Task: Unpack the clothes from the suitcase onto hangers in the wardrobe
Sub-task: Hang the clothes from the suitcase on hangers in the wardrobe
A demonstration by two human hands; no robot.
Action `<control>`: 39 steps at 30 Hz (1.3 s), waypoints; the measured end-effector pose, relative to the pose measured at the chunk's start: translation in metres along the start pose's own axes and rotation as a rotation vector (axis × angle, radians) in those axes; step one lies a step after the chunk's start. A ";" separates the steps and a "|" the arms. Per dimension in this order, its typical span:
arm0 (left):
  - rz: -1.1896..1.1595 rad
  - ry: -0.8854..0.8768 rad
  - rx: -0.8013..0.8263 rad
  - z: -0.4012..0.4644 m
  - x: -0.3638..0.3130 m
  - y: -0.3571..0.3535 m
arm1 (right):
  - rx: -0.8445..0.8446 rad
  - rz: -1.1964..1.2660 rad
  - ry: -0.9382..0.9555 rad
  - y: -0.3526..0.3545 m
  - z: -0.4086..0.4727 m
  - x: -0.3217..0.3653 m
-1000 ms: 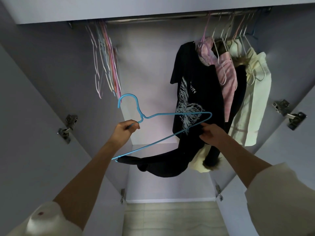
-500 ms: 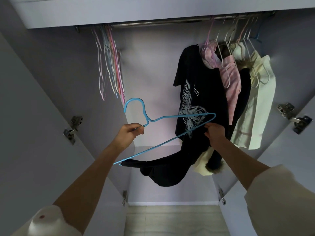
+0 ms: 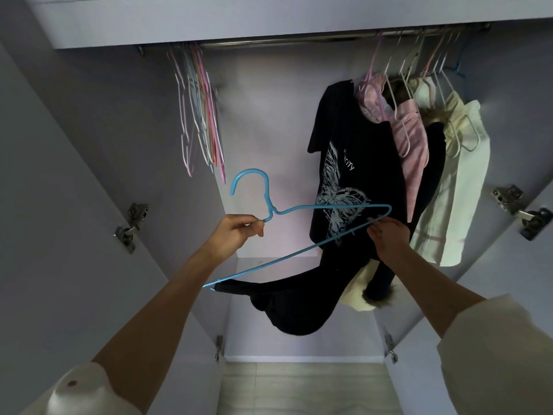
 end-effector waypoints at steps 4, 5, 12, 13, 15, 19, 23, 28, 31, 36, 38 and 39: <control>0.090 -0.026 -0.118 0.006 0.006 0.012 | 0.035 -0.174 -0.024 -0.007 -0.003 -0.001; 0.123 -0.029 -0.173 0.007 0.010 0.017 | 0.049 -0.203 -0.025 -0.009 -0.005 -0.001; 0.260 -0.114 -0.278 0.004 0.006 0.025 | 0.164 -0.110 -0.189 -0.024 -0.015 -0.013; 0.251 -0.129 -0.251 0.004 0.005 0.023 | 0.158 -0.089 -0.181 -0.024 -0.015 -0.014; 0.219 -0.145 -0.205 0.004 0.004 0.019 | 0.131 -0.053 -0.149 -0.023 -0.013 -0.013; 0.142 -0.119 -0.118 0.005 0.006 0.010 | 0.104 -0.031 -0.084 -0.024 -0.009 -0.008; 0.096 -0.089 -0.049 0.003 0.005 0.003 | 0.088 -0.077 -0.057 -0.019 -0.006 -0.008; -0.007 -0.042 -0.027 -0.002 0.002 0.002 | 0.051 -0.156 0.010 -0.008 -0.007 -0.003; -0.047 -0.018 -0.004 -0.003 0.003 0.000 | 0.034 -0.067 -0.003 -0.009 -0.010 -0.004; -0.069 -0.005 -0.084 0.000 0.000 0.007 | 0.106 -0.189 0.084 -0.023 -0.011 0.006; -0.085 0.012 -0.157 0.001 0.004 0.014 | 0.150 -0.335 0.112 -0.026 -0.011 0.007; -0.087 0.024 -0.183 0.002 0.007 0.015 | 0.167 -0.395 0.112 -0.025 -0.010 0.006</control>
Point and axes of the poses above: each hand's wrist, its own z-axis towards the middle knuckle, its own y-axis out of the back of the hand, x = y × z, the point moved 10 cm from there along z, towards the middle knuckle, and after that the axes turned 7 degrees about z, right-handed, at the moved point
